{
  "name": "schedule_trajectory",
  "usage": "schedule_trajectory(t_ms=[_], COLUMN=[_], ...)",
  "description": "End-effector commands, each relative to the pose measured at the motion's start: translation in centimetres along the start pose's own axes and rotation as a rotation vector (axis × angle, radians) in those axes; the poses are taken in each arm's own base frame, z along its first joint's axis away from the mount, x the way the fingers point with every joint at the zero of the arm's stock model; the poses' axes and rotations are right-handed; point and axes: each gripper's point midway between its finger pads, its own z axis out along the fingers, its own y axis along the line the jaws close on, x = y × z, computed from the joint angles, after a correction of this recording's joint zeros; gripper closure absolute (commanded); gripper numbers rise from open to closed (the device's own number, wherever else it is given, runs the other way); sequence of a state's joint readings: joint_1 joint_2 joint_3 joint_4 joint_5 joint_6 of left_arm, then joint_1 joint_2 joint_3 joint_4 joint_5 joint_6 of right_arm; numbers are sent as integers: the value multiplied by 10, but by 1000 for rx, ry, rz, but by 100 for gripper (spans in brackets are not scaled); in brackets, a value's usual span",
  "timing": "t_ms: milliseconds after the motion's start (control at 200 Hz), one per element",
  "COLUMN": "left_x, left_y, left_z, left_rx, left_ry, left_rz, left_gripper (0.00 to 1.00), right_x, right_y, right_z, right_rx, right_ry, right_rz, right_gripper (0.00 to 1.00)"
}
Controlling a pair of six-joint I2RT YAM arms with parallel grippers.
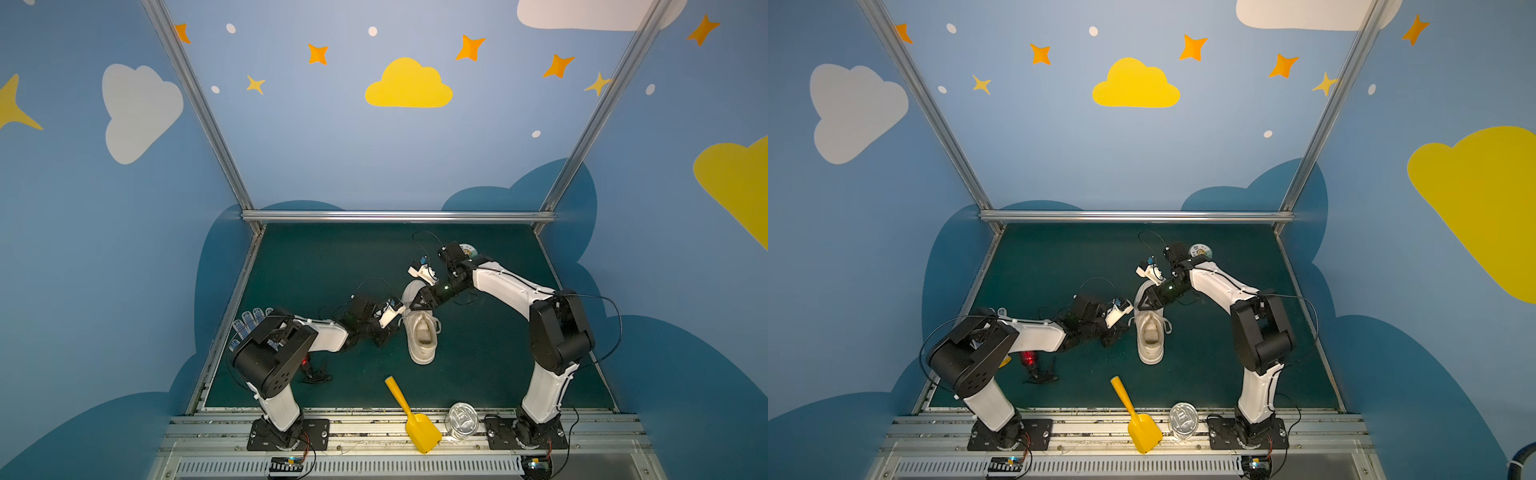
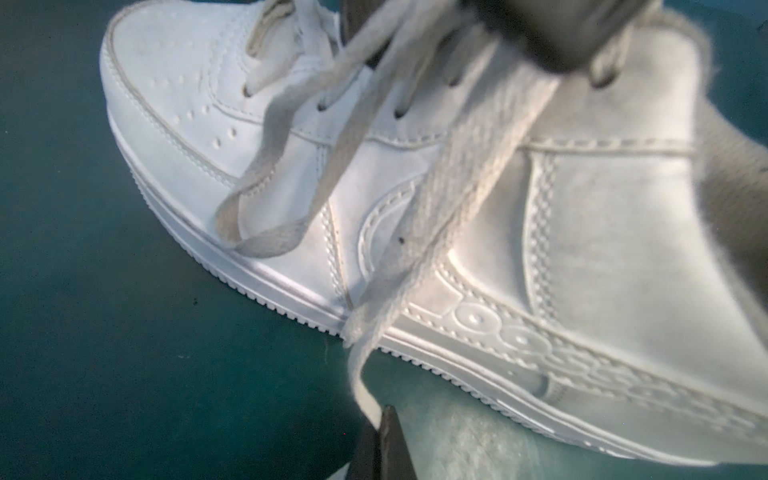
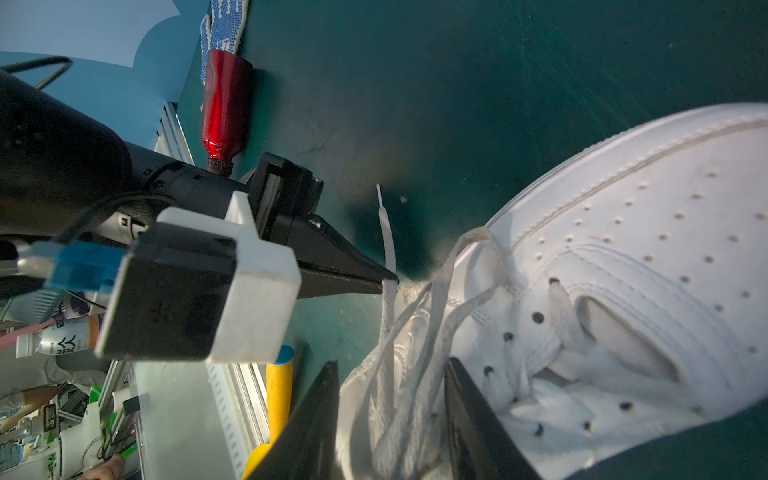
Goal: Tie the shoes
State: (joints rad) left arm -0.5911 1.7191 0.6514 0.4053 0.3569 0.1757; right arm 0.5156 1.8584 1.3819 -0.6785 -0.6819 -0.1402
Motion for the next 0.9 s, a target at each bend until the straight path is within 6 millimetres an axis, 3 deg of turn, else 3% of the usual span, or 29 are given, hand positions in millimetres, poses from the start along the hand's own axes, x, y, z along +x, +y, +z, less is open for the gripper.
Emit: schedule_trajectory(t_ms=[0,125,385,666,896], left_x=[-4,-5,-7,-5,-5], left_y=[-4,-5,-4,-2,0], left_z=[-5,-5,-6,-6,-5], left_rx=[18,20,18,31,55], left_ry=[-14,-21,-21,-10,-2], left_rz=[-1,-1,-6,-18,-32], left_gripper=[97,97,97,97,97], right_x=[4,5,11,4,-6], right_y=[13,18,15,19,30], right_z=[-2,0,6,5,1], right_rx=[-22,-59,-37,-56,-138], right_ry=[12,25,68,35,-71], right_rz=[-39,-42,-42,-19,11], right_gripper=[63,73,71,100,100])
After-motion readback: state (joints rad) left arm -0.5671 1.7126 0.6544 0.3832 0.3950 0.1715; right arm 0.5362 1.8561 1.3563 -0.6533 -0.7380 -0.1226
